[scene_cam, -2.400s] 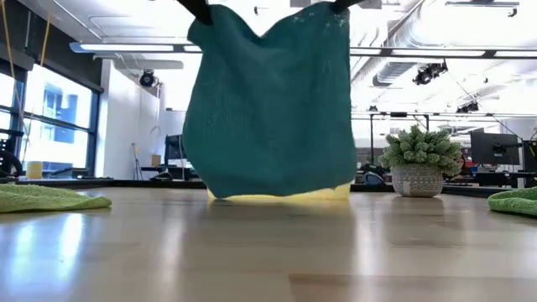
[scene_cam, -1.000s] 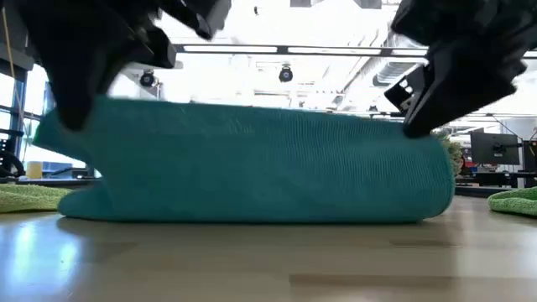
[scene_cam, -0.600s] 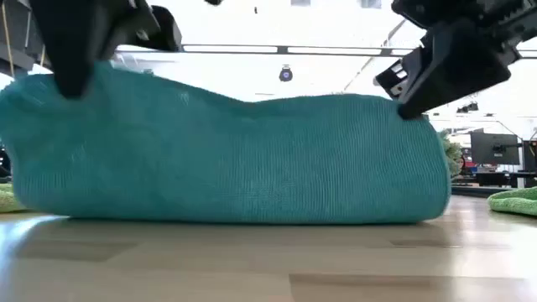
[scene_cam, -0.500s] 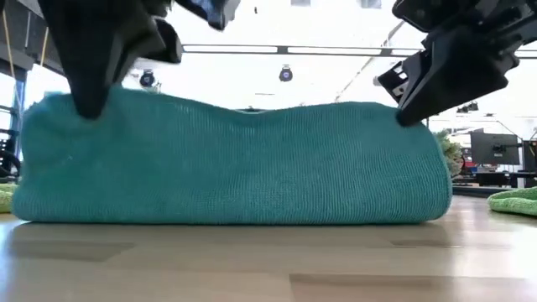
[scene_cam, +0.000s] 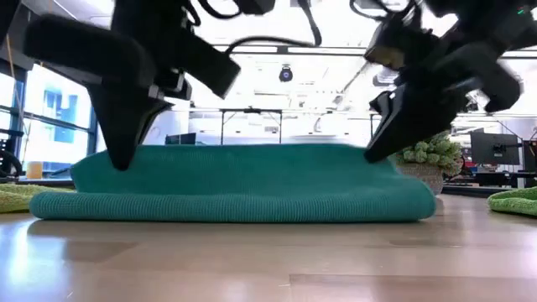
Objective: Roll microfiber towels into tight, uniform cylinder then place into a basket
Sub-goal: Fold the blue microfiber cloth
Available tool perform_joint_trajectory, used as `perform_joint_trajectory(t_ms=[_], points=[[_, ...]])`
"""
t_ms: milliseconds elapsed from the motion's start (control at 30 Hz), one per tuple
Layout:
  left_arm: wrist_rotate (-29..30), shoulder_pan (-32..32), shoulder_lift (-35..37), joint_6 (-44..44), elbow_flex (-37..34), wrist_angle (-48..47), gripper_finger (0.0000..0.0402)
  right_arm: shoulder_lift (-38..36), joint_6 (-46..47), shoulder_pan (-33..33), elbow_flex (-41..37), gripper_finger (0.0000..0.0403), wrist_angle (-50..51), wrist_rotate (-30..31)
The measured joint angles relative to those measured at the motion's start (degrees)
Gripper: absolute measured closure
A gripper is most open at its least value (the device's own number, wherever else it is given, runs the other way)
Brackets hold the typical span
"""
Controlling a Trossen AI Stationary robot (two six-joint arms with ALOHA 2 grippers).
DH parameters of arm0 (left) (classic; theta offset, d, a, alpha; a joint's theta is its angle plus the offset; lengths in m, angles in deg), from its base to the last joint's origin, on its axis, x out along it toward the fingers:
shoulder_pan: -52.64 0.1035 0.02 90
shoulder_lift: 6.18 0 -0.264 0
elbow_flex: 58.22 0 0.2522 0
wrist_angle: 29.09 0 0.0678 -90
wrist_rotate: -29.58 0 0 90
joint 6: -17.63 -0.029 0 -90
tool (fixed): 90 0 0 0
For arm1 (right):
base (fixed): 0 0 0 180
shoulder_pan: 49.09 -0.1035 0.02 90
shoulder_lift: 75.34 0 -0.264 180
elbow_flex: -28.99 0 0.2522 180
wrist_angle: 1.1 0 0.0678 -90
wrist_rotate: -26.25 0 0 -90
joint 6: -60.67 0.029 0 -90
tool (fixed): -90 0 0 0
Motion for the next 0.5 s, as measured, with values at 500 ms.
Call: perform_joint_trajectory(t_ms=[500], points=[[1.39, 6.55, 0.00, -3.65, -1.25, 0.48, 0.0402, 2.31, -3.99, 8.89, 0.00, 0.0402, 0.05, -3.31]])
